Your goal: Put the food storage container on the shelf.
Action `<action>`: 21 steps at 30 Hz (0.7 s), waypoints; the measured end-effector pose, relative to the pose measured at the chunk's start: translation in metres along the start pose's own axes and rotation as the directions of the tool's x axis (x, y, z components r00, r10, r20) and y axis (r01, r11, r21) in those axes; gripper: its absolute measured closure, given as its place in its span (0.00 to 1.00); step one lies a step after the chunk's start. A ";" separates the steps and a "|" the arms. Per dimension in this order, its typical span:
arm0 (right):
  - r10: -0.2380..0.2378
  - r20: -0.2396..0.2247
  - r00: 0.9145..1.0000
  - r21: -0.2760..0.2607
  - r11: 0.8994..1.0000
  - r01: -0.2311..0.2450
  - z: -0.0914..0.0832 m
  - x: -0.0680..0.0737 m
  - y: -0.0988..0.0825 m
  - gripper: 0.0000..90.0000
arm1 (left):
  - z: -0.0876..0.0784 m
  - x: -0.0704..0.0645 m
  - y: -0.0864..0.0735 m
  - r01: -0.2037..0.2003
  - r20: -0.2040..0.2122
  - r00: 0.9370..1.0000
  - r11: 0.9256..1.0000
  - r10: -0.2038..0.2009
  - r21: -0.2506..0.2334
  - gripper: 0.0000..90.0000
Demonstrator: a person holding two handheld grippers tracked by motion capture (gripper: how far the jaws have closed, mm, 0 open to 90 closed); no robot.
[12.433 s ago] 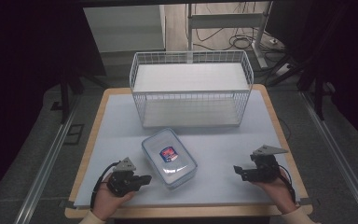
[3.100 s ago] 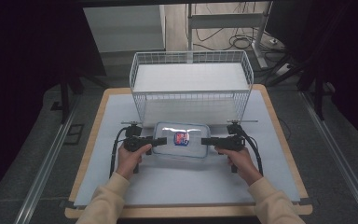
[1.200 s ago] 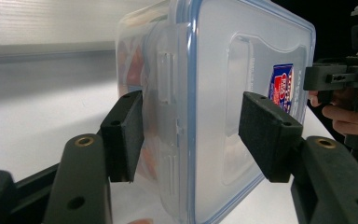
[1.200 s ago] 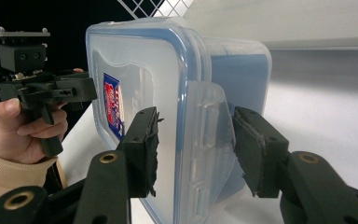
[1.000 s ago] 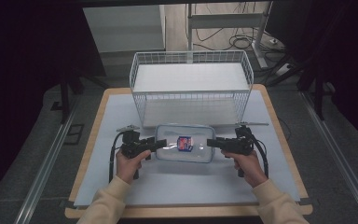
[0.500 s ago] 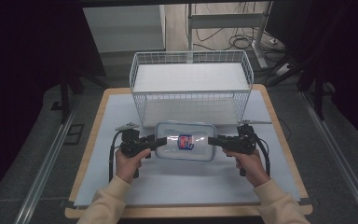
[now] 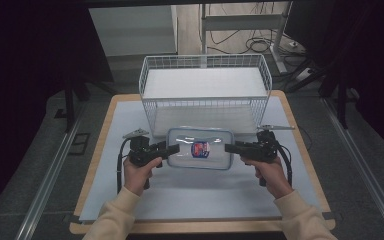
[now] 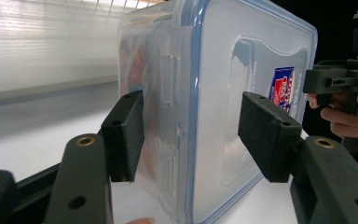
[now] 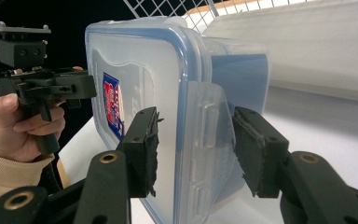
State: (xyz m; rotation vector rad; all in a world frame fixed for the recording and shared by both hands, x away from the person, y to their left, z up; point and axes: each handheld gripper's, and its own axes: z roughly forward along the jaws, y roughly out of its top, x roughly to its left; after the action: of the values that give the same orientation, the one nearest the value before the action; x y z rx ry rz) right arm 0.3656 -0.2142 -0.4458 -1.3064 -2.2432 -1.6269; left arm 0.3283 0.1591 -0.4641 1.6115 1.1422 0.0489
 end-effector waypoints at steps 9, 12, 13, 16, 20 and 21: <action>-0.023 0.003 1.000 -0.012 1.000 0.023 -0.008 0.008 0.013 0.57 | -0.005 -0.009 0.011 -0.017 0.003 1.000 1.000 0.018 -0.024 0.47; -0.040 0.011 0.999 -0.014 0.999 0.040 -0.012 0.013 0.018 0.57 | -0.007 -0.012 0.015 -0.017 0.010 1.000 0.999 0.018 -0.027 0.47; -0.048 0.014 0.999 -0.018 0.999 0.048 -0.013 0.014 0.020 0.57 | -0.007 -0.013 0.017 -0.019 0.011 1.000 0.999 0.019 -0.029 0.47; -0.057 0.018 0.998 -0.020 0.998 0.057 -0.017 0.018 0.025 0.57 | -0.009 -0.016 0.022 -0.019 0.014 1.000 0.999 0.019 -0.033 0.47; -0.064 0.018 0.998 -0.026 0.998 0.064 -0.021 0.022 0.034 0.57 | -0.012 -0.022 0.032 -0.026 0.007 1.000 0.999 0.026 -0.046 0.47; -0.061 0.018 0.998 -0.028 0.998 0.062 -0.022 0.023 0.036 0.57 | -0.013 -0.023 0.034 -0.028 0.008 1.000 0.998 0.028 -0.049 0.47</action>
State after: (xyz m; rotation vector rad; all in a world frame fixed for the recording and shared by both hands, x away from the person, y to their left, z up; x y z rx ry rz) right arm 0.3663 -0.2157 -0.3973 -1.2750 -2.3008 -1.6800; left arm 0.3306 0.1555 -0.4215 1.5831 1.1040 0.0869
